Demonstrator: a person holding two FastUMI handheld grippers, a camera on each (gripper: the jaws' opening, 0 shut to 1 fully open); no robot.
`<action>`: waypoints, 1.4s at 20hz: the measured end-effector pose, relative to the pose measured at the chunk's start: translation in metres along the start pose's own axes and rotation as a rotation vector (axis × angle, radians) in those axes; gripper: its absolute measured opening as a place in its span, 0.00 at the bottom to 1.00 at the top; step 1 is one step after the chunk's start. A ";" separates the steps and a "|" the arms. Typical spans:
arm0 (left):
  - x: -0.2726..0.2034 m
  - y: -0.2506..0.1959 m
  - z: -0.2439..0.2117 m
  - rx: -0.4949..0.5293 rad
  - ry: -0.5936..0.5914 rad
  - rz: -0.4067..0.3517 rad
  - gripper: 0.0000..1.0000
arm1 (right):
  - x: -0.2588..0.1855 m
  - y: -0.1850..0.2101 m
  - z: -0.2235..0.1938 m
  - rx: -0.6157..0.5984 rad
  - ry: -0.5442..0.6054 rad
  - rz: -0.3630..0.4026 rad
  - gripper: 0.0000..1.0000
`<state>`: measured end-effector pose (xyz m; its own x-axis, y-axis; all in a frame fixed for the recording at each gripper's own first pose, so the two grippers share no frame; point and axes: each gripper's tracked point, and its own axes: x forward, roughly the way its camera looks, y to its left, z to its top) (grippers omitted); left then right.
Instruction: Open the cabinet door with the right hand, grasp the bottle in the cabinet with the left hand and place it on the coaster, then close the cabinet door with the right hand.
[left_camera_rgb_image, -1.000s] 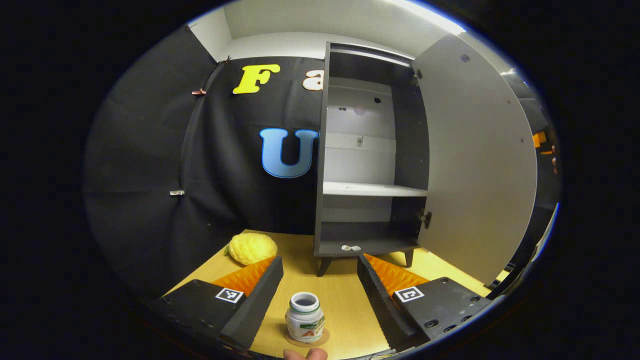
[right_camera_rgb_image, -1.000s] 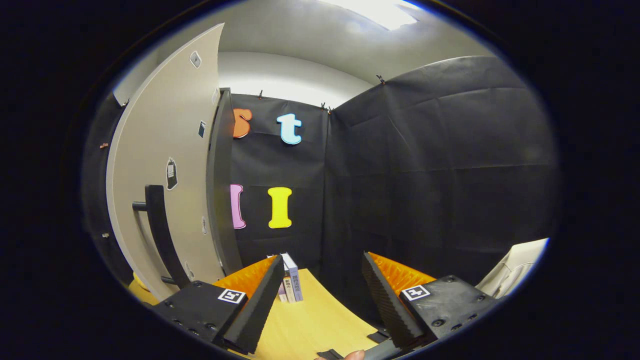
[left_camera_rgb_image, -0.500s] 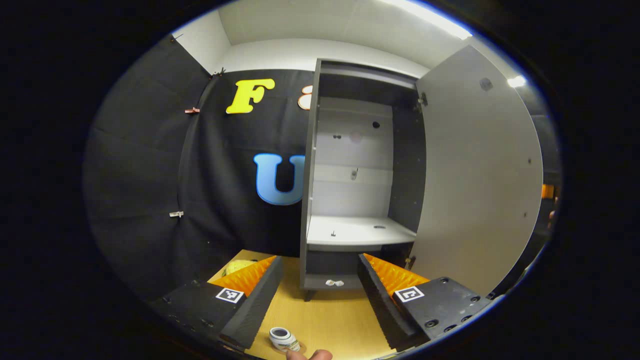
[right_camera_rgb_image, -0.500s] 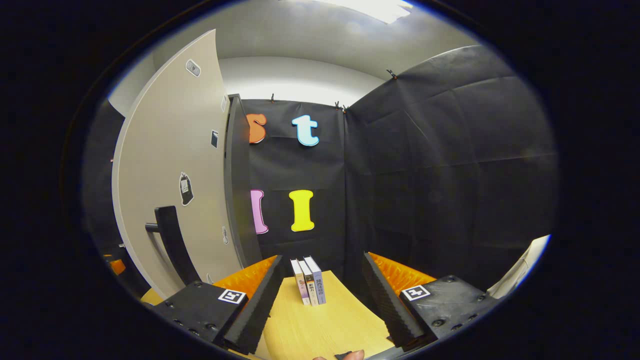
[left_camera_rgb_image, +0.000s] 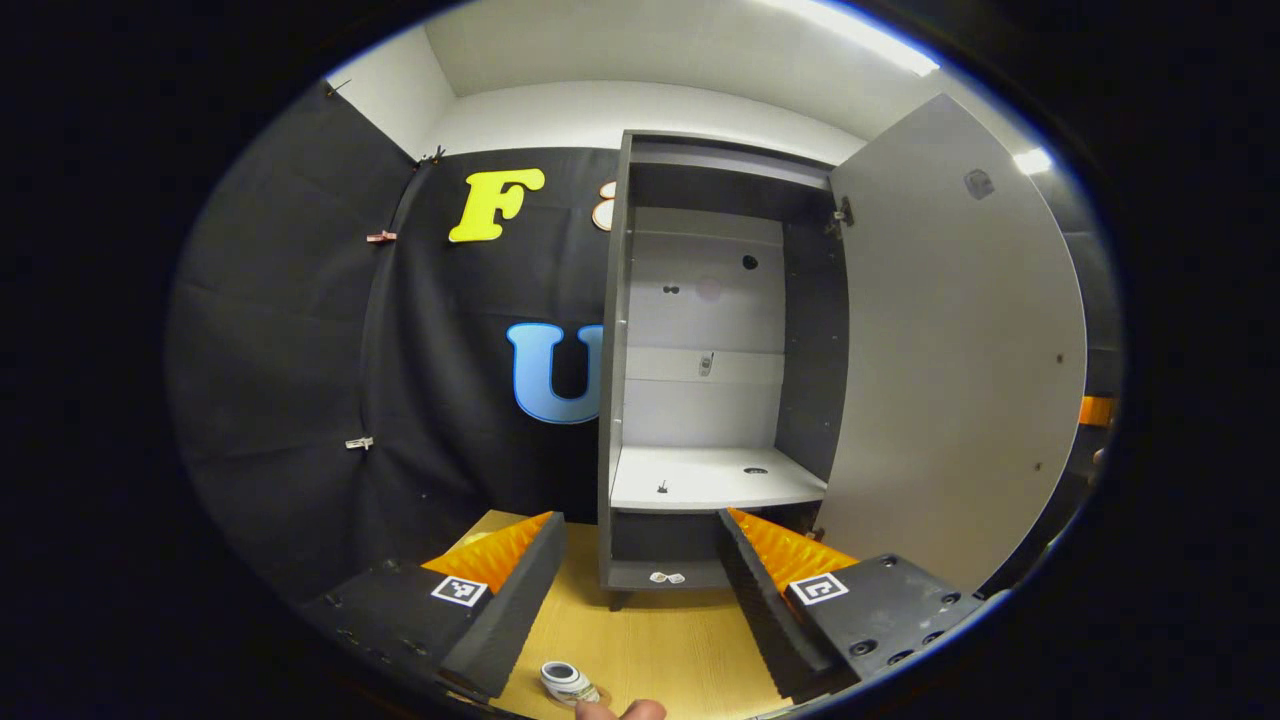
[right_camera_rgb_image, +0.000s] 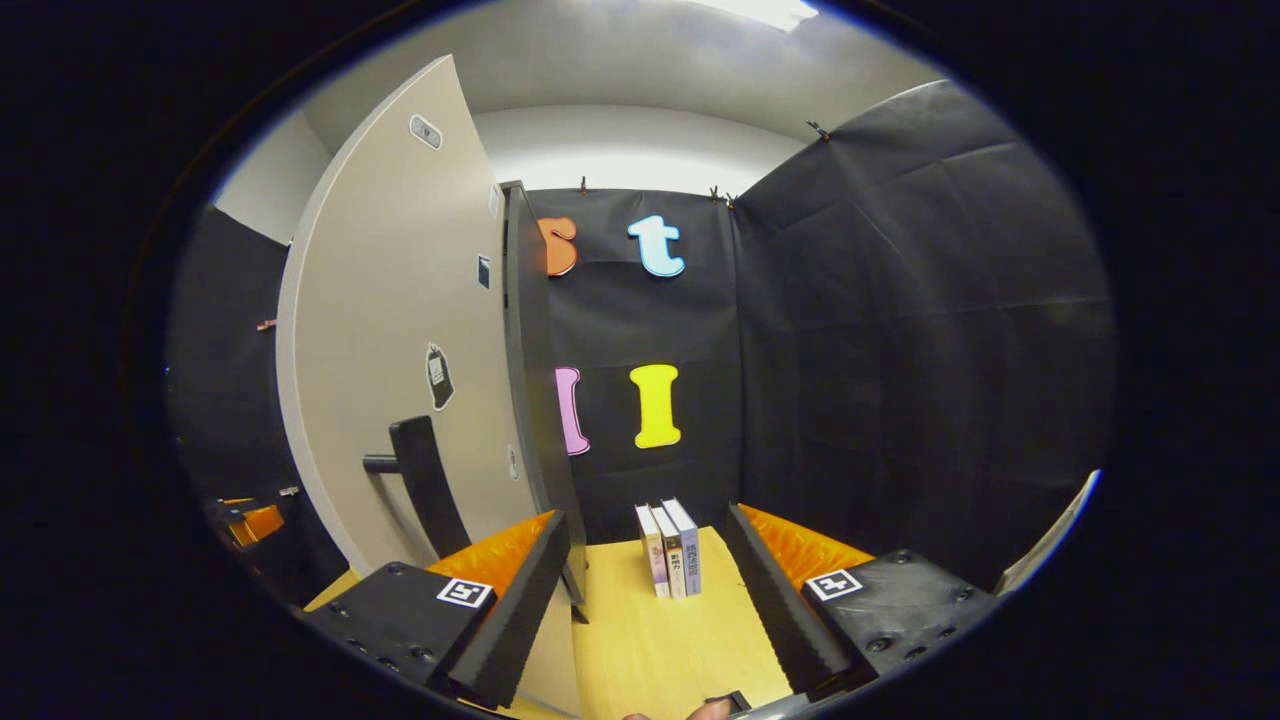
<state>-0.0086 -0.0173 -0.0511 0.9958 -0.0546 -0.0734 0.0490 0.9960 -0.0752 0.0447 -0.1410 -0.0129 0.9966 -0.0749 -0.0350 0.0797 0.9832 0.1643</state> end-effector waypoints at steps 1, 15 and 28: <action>-0.001 -0.001 -0.001 0.005 0.000 -0.004 0.94 | -0.001 0.005 0.000 0.003 0.000 0.013 0.98; -0.012 0.006 -0.002 0.040 -0.008 -0.035 0.94 | -0.012 0.051 -0.017 0.010 0.045 0.023 0.97; -0.018 0.029 0.003 0.058 -0.031 -0.042 0.94 | -0.021 0.118 -0.027 -0.014 0.031 -0.017 0.97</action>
<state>-0.0249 0.0131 -0.0485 0.9947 -0.0949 -0.0401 0.0942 0.9954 -0.0198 0.0326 -0.0188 -0.0195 0.9939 -0.0869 -0.0682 0.0963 0.9840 0.1499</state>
